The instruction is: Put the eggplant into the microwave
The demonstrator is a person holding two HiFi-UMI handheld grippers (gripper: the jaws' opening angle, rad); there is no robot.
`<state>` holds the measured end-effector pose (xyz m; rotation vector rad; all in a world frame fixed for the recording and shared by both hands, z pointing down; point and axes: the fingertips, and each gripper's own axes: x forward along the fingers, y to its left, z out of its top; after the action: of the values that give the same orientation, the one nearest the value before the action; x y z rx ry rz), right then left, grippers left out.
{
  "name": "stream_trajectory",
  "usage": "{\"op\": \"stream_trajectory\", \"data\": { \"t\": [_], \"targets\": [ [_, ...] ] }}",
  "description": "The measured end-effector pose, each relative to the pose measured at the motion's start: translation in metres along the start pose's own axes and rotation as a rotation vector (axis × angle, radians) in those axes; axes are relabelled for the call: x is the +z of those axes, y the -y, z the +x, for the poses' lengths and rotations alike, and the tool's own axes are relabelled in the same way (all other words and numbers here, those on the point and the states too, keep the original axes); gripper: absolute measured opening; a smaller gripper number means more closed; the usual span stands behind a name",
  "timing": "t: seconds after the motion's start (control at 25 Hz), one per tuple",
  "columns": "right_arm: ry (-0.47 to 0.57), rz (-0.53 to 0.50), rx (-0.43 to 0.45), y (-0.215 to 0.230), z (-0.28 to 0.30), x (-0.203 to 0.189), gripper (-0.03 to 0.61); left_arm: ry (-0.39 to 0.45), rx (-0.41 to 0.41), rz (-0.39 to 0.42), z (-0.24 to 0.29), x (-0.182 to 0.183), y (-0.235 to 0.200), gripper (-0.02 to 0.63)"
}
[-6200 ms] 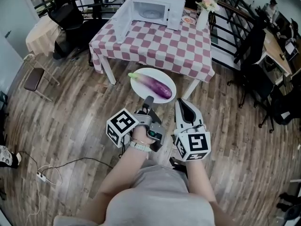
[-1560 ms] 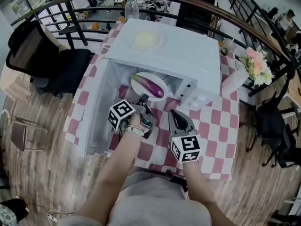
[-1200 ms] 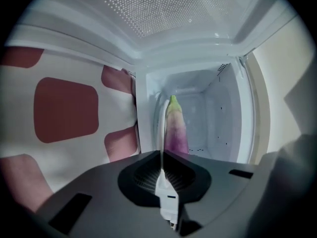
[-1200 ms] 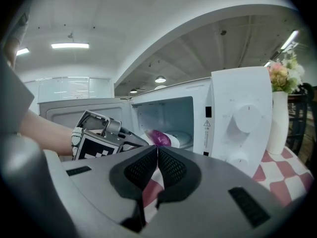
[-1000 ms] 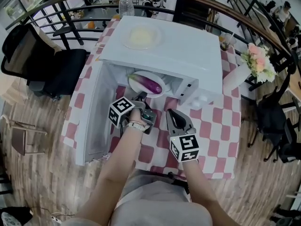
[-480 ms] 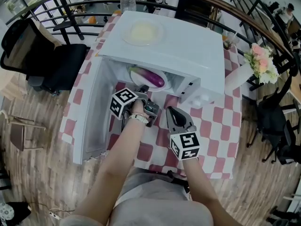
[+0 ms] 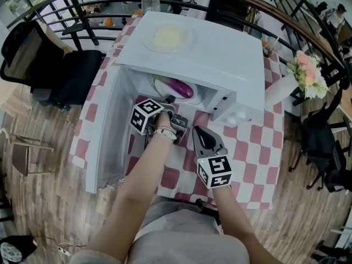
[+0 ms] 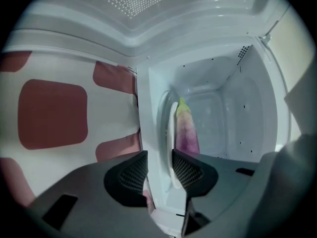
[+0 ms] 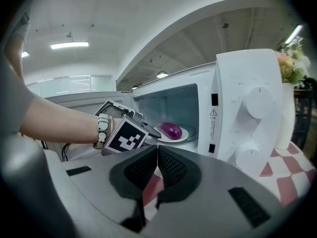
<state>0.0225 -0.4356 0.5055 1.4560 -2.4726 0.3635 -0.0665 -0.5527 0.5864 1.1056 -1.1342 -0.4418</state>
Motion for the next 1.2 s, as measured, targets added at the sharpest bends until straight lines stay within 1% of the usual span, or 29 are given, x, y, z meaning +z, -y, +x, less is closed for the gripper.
{"op": "stream_trajectory", "data": {
  "t": [0.24,0.28,0.44,0.56,0.68,0.8,0.96,1.2],
  "targets": [
    [-0.007,0.011,-0.025,0.012,-0.001,-0.002,0.026,0.011,0.009,-0.012,0.013,0.003,0.002,0.152],
    [-0.009,0.013,-0.029,0.013,0.0,-0.002,0.026,0.01,0.014,-0.016,0.014,0.004,0.002,0.164],
    [-0.011,0.022,-0.034,0.016,0.002,-0.003,0.026,-0.009,0.034,-0.012,0.018,0.004,0.0,0.193],
    [-0.01,0.031,-0.034,0.016,0.003,-0.003,0.026,-0.028,0.04,-0.012,0.019,0.004,0.0,0.201],
    [-0.011,0.041,-0.034,0.015,0.004,-0.004,0.026,-0.033,0.026,-0.009,0.017,0.003,0.003,0.201],
    [-0.011,0.049,-0.04,0.016,0.003,-0.004,0.026,-0.031,0.018,-0.002,0.013,0.003,0.005,0.215],
    [0.007,0.054,-0.05,0.019,-0.002,0.002,0.026,-0.034,0.009,0.022,0.003,0.0,0.007,0.215],
    [0.029,0.035,-0.057,0.018,-0.013,0.012,0.026,-0.048,-0.014,0.043,-0.015,-0.008,0.01,0.206]
  ]
}}
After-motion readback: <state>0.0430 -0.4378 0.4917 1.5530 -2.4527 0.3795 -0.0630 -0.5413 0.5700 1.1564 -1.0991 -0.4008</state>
